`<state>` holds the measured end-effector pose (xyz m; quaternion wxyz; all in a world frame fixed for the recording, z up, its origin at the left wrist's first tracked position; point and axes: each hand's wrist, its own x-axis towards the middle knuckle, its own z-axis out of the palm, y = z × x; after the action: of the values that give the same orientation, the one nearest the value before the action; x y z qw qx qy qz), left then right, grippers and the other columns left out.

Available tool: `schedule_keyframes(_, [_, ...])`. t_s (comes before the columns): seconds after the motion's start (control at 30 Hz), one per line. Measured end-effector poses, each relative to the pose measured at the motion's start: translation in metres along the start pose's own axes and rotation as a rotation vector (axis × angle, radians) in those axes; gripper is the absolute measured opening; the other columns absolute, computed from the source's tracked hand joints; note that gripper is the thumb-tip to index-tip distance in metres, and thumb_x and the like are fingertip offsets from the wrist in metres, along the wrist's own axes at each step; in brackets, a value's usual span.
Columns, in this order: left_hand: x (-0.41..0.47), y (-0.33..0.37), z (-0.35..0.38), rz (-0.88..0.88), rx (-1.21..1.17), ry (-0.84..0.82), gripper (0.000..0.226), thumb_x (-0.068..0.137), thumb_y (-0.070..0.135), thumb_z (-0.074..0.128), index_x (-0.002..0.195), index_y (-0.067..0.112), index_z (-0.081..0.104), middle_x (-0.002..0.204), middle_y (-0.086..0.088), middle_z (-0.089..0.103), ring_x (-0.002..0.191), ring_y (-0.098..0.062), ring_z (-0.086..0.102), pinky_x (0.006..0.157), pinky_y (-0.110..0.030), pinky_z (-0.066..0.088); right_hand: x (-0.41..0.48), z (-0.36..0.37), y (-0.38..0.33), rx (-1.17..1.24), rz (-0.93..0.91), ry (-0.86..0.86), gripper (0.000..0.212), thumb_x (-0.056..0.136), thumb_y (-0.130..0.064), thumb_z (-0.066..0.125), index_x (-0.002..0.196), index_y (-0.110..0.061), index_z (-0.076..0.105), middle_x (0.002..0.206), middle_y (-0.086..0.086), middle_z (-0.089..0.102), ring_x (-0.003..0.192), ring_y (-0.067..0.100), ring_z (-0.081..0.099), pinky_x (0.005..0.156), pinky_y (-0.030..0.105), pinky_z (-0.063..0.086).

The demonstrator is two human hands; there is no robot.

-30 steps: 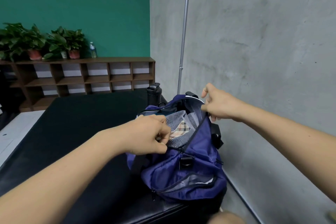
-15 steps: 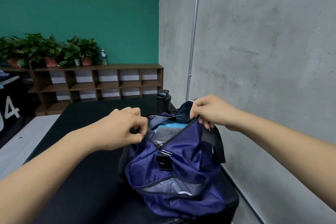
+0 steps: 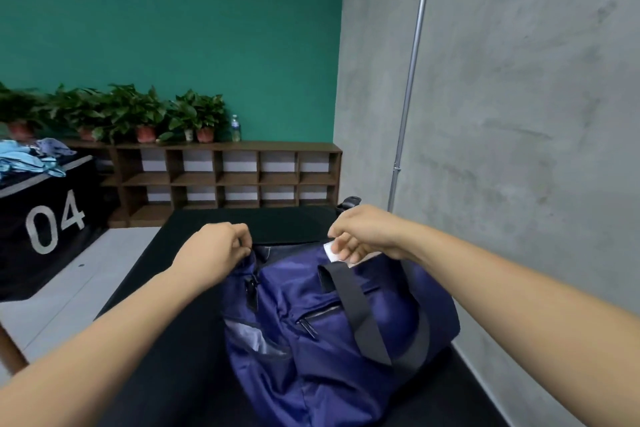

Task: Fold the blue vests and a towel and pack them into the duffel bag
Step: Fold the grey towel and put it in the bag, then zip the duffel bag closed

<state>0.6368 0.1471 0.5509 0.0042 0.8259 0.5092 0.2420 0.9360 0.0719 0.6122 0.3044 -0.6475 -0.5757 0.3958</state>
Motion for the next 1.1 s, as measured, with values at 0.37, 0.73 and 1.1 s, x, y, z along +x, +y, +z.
schedule_keyframes(0.37, [-0.061,-0.035,0.009,-0.074,-0.468,-0.067,0.018,0.093,0.028,0.082,0.106,0.037,0.073,0.099,0.018,0.076,0.094,-0.007,0.069,0.081,-0.013,0.048,0.158,-0.035,0.047,-0.429,0.07,0.47,0.027,0.093,-0.03,0.073,0.073,-0.015,0.063,0.079,0.011,0.071,0.077,0.032,0.067,0.062,0.031,0.052])
schedule_keyframes(0.73, [-0.055,-0.074,0.027,-0.267,-0.556,-0.022,0.011,0.098,0.025,0.076,0.104,0.034,0.073,0.093,0.018,0.076,0.084,-0.004,0.067,0.071,-0.013,0.048,0.259,-0.033,0.071,-0.756,0.287,0.551,0.08,0.079,-0.067,0.08,0.141,-0.028,0.048,0.144,0.014,0.037,0.135,0.043,0.043,0.102,0.056,0.047])
schedule_keyframes(1.1, [-0.049,-0.108,0.032,-0.352,-0.56,-0.015,0.009,0.097,0.03,0.075,0.101,0.037,0.072,0.094,0.016,0.074,0.083,-0.005,0.067,0.081,-0.024,0.056,0.297,-0.031,0.096,-0.66,0.183,0.647,0.069,0.082,-0.061,0.081,0.126,-0.024,0.041,0.135,0.028,0.047,0.109,0.052,0.062,0.091,0.051,0.055])
